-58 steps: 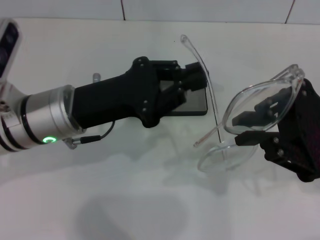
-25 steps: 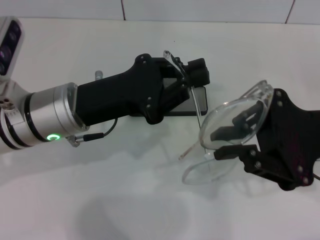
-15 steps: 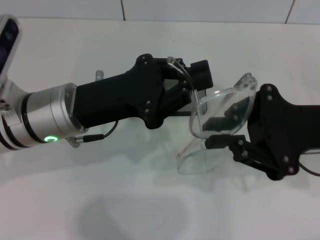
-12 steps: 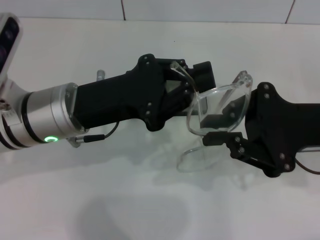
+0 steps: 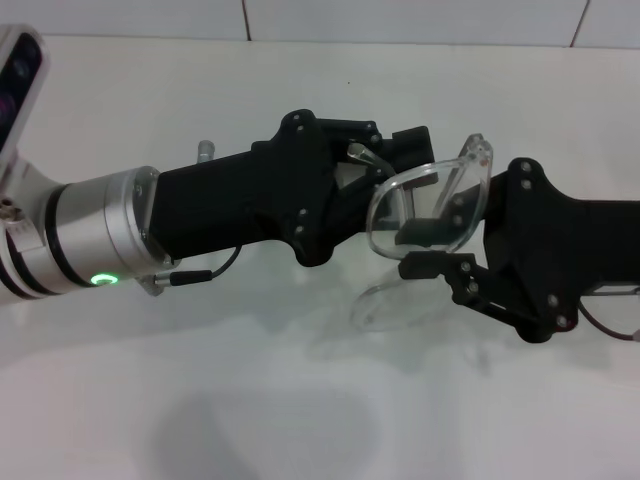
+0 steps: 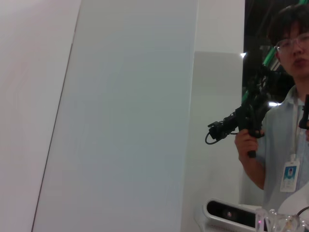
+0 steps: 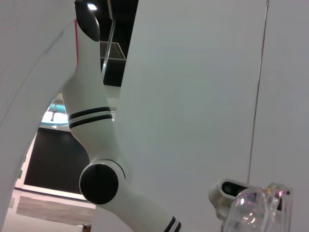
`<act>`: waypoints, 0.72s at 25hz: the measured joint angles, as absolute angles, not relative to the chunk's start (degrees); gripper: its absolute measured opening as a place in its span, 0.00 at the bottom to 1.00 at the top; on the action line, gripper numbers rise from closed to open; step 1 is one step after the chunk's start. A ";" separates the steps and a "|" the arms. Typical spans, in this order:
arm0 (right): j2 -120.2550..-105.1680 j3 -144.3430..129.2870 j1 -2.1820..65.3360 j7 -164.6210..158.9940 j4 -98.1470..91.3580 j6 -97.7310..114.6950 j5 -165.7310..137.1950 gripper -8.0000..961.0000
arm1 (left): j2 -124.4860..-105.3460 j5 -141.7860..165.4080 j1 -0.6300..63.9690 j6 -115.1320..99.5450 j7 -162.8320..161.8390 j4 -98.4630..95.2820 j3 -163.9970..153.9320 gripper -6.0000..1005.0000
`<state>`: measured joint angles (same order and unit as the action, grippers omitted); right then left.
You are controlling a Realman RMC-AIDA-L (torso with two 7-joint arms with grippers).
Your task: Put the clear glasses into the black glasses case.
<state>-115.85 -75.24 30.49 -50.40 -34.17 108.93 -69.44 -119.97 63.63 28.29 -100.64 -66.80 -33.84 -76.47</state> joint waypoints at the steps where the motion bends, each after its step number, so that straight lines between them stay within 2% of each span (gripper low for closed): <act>1: -115.85 -75.23 30.50 -50.41 -34.17 108.78 -69.44 0.12 | -119.97 63.62 28.29 -100.64 -66.80 -33.84 -76.47 0.12; 18: -115.66 -76.06 30.58 -50.05 -34.98 108.62 -69.43 0.12 | -119.67 61.90 27.95 -100.56 -66.45 -33.83 -73.81 0.11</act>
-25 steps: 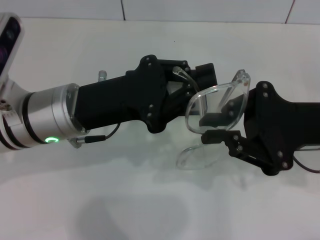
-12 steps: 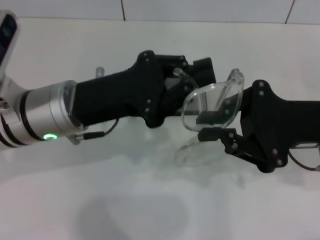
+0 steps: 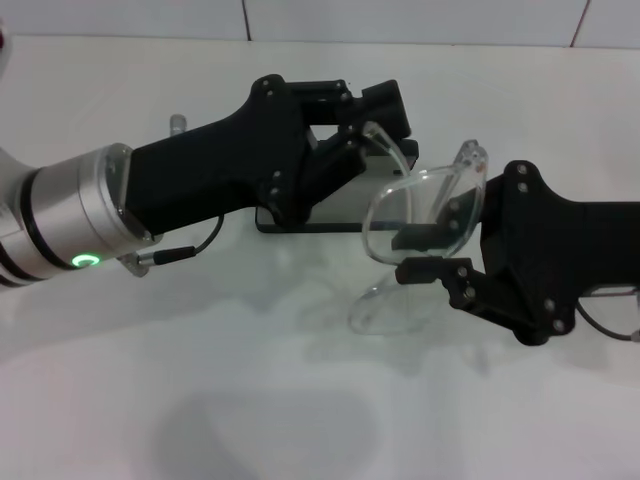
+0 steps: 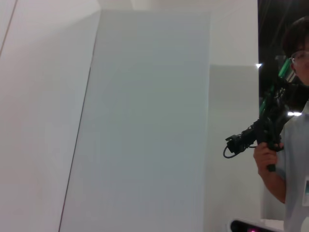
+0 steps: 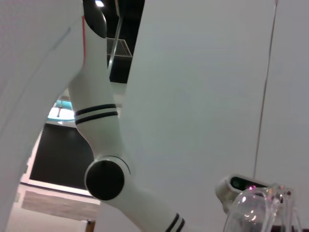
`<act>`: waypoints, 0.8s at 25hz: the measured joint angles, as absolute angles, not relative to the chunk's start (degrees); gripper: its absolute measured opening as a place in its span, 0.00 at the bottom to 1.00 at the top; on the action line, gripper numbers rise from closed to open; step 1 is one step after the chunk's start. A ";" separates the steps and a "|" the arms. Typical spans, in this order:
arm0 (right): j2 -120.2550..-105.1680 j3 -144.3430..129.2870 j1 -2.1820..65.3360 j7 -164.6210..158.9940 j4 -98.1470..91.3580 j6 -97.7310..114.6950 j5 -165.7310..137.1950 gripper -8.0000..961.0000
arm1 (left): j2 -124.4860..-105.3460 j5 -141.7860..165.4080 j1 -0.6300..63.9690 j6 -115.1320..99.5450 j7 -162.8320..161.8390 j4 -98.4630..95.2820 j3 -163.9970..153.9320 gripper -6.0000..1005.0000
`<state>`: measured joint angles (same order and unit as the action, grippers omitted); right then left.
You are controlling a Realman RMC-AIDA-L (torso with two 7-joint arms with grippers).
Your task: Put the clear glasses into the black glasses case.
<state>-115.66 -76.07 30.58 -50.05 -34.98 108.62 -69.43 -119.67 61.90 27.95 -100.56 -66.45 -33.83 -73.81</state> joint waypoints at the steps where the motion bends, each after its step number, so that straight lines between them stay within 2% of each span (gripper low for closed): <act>1: -115.66 -76.04 30.58 -50.04 -34.98 108.38 -69.43 0.12 | -119.69 61.91 27.95 -100.60 -66.45 -33.83 -73.88 0.11; 20: -115.66 -75.98 31.11 -50.12 -34.91 106.00 -69.41 0.12 | -119.86 62.13 28.08 -102.82 -66.36 -34.38 -74.62 0.11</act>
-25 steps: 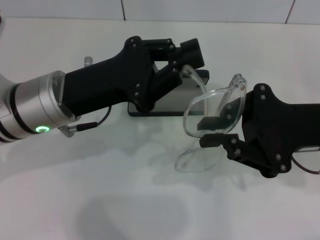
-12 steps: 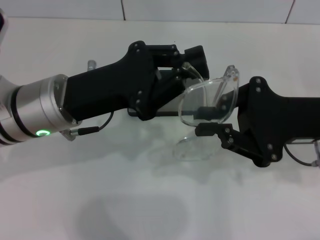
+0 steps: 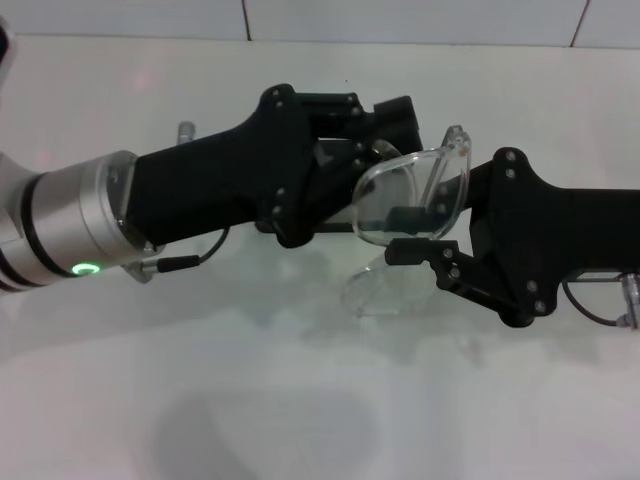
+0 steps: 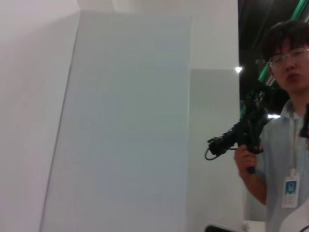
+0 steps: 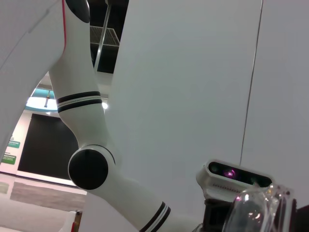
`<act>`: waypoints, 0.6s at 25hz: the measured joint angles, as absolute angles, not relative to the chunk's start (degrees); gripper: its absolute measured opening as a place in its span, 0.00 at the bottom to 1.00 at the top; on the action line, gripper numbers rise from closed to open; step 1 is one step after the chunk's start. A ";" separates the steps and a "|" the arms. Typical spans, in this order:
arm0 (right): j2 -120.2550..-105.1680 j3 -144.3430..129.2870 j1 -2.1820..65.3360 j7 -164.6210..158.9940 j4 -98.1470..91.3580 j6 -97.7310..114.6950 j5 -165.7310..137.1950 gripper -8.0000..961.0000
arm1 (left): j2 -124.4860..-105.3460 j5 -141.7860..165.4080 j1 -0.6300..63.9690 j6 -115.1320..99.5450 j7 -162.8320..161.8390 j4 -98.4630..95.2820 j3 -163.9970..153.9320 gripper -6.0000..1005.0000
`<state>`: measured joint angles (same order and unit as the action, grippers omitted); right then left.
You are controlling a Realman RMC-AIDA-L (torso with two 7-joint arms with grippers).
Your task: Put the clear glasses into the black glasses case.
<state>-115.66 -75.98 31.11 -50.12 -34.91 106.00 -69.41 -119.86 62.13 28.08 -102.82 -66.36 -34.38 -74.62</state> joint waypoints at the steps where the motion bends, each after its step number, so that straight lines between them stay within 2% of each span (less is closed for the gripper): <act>1: -115.66 -75.98 31.11 -50.11 -34.93 106.14 -69.41 0.12 | -119.76 62.12 28.01 -102.72 -66.10 -34.40 -74.07 0.11; 8: -115.19 -75.62 30.59 -50.94 -35.90 106.68 -69.44 0.12 | -118.22 63.51 25.54 -102.37 -66.60 -34.46 -66.35 0.11; 11: -113.90 -75.27 29.92 -56.46 -39.11 104.41 -69.69 0.12 | -116.73 63.75 22.98 -102.27 -67.46 -34.52 -65.20 0.11; 15: -110.89 -74.12 29.45 -69.96 -48.95 98.28 -73.43 0.12 | -114.87 64.21 18.73 -102.28 -68.61 -34.70 -65.09 0.11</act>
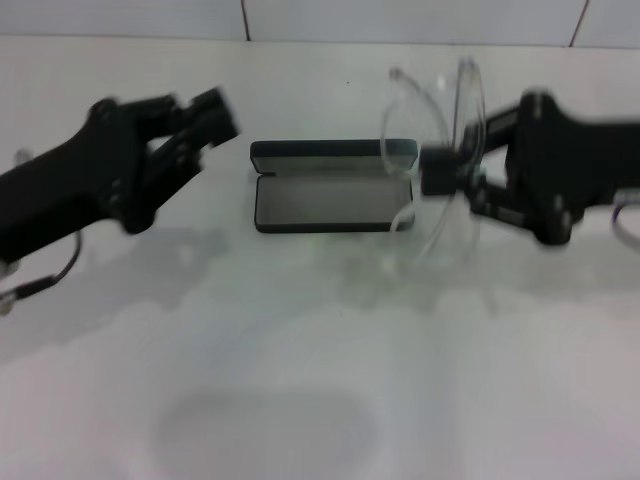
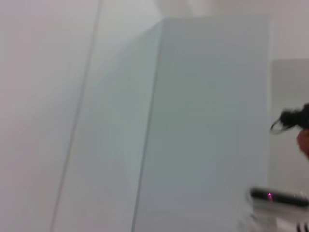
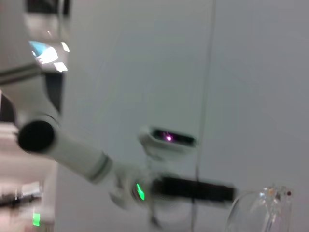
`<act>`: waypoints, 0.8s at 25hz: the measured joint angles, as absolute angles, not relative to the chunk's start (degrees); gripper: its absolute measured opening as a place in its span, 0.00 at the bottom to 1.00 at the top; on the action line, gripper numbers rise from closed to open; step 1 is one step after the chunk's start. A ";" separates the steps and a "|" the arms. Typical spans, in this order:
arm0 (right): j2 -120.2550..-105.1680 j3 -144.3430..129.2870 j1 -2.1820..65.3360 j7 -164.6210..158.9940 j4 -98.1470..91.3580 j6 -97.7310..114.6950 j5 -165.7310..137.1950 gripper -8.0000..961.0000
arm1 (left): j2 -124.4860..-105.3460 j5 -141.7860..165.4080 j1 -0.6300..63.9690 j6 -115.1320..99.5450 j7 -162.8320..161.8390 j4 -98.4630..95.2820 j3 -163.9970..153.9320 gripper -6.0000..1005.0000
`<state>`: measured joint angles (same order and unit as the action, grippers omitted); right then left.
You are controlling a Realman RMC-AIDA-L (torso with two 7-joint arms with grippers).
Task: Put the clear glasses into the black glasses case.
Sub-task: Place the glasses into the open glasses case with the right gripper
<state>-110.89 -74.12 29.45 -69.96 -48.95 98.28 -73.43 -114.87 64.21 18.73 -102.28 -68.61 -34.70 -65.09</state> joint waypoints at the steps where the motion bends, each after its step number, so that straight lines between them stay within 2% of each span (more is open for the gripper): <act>1: -110.14 -73.13 29.79 -75.40 -53.30 96.40 -76.80 0.12 | -114.64 64.28 17.75 -102.29 -68.73 -34.73 -65.08 0.11; 4: -109.08 -70.72 32.72 -91.20 -64.58 92.55 -89.50 0.12 | -114.42 64.93 15.02 -102.31 -68.89 -34.91 -64.74 0.11; 8: -109.62 -69.55 42.44 -110.09 -75.52 93.03 -112.53 0.12 | -115.01 68.06 12.92 -102.37 -68.91 -37.22 -64.41 0.11; 10: -110.52 -70.12 48.97 -116.31 -76.01 95.38 -122.61 0.12 | -115.34 70.21 12.34 -102.52 -69.03 -38.98 -64.43 0.11; 12: -112.13 -70.20 55.85 -119.36 -74.12 99.23 -131.01 0.12 | -115.73 72.06 12.10 -102.59 -69.35 -40.10 -64.43 0.11; 16: -115.36 -71.14 64.43 -118.71 -68.74 102.10 -141.85 0.12 | -116.12 73.68 11.64 -102.75 -69.88 -40.85 -64.45 0.11; 20: -116.00 -77.57 67.54 -118.05 -65.59 99.31 -144.40 0.12 | -116.18 73.81 10.66 -102.80 -69.74 -40.95 -64.06 0.11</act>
<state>-116.00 -77.57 67.54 -118.05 -65.59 99.31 -144.40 -116.18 73.81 10.66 -102.80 -69.74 -40.95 -64.06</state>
